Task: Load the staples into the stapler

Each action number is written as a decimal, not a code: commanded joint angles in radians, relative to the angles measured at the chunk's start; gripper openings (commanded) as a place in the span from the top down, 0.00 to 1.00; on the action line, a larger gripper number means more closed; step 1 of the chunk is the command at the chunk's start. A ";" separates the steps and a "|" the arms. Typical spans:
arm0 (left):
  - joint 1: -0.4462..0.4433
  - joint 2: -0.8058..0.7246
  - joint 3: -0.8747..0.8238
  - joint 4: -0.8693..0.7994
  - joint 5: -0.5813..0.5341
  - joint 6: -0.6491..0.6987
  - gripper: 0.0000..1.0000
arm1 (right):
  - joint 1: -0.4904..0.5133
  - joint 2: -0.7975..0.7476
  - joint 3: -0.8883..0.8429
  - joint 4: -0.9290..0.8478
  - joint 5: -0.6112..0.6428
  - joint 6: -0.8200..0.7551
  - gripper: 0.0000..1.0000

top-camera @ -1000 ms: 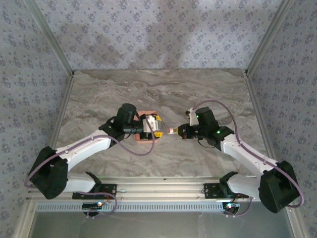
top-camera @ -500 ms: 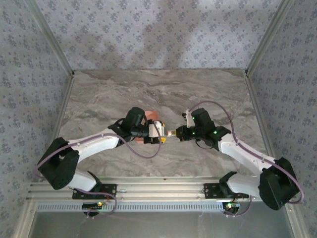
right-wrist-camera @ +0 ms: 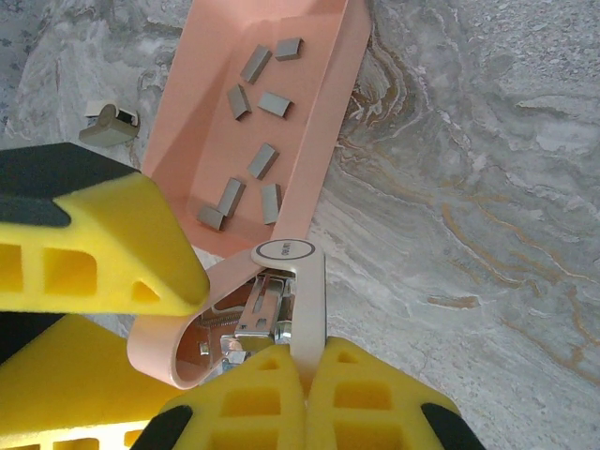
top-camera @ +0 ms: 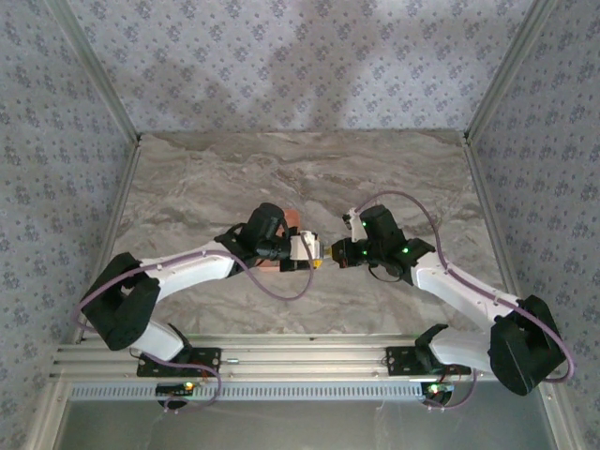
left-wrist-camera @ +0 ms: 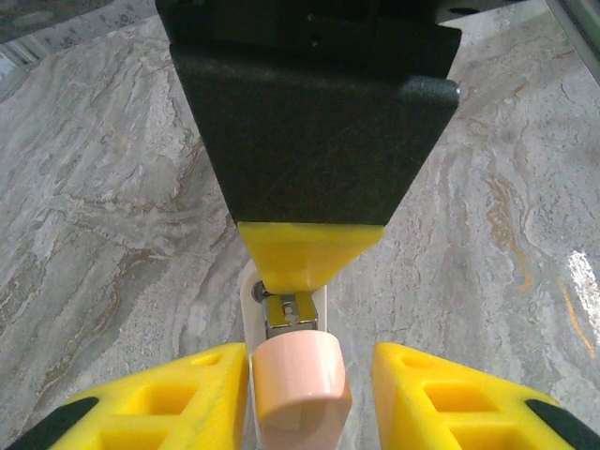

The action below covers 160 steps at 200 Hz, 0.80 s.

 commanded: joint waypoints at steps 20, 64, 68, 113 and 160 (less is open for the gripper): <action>-0.007 0.009 0.033 0.014 -0.001 -0.006 0.61 | 0.006 0.001 0.035 0.029 -0.001 0.003 1.00; -0.007 0.016 0.041 0.015 -0.008 -0.006 0.76 | 0.006 -0.004 0.039 0.031 -0.011 -0.003 1.00; -0.007 0.016 0.039 0.015 -0.009 -0.005 0.77 | 0.006 -0.006 0.039 0.030 -0.011 -0.004 1.00; 0.004 -0.014 0.028 -0.001 0.012 -0.006 0.81 | -0.076 -0.011 -0.043 0.077 -0.101 0.022 1.00; 0.062 -0.084 -0.027 0.076 0.102 -0.067 0.81 | -0.215 0.008 -0.189 0.288 -0.271 0.094 1.00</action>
